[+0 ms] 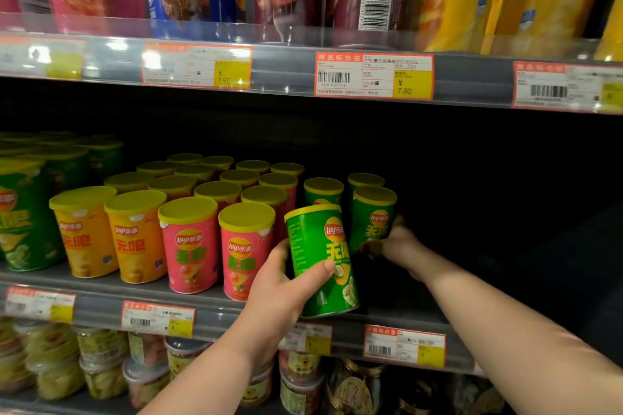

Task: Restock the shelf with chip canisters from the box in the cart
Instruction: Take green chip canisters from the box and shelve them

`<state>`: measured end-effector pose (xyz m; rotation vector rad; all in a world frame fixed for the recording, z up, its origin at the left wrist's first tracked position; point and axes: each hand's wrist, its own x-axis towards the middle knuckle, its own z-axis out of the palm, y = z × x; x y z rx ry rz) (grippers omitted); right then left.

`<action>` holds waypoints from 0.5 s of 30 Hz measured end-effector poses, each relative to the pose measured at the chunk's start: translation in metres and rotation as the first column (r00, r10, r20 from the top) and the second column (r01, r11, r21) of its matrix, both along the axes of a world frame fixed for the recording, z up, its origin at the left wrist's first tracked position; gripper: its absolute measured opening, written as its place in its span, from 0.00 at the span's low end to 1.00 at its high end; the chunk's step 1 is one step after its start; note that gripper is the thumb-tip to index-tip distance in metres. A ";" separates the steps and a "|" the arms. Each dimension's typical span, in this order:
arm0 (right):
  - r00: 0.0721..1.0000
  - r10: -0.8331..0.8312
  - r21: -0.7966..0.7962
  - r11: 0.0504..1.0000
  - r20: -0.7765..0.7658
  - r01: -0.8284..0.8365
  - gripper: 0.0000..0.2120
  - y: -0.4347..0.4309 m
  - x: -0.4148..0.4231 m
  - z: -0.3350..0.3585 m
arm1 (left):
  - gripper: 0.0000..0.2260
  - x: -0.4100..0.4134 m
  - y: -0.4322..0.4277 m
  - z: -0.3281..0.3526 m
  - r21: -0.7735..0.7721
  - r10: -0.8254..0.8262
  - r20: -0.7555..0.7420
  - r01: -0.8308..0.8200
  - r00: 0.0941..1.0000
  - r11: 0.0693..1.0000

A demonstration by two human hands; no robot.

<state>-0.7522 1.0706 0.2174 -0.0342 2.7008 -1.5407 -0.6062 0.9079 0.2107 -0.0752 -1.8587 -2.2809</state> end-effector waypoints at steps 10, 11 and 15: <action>1.000 0.020 0.034 0.999 -0.015 -0.020 0.33 0.002 0.005 0.003 | 0.24 0.002 -0.001 0.001 0.004 -0.006 0.012 0.006 1.000 1.000; 1.000 0.022 0.025 0.999 -0.011 -0.022 0.33 0.002 0.004 0.004 | 0.24 0.002 -0.001 0.001 0.001 -0.005 0.014 0.005 1.000 1.000; 1.000 0.022 -0.034 0.999 0.002 -0.022 0.35 0.000 0.000 0.004 | 0.26 0.002 -0.001 0.001 -0.005 -0.004 0.017 0.004 1.000 1.000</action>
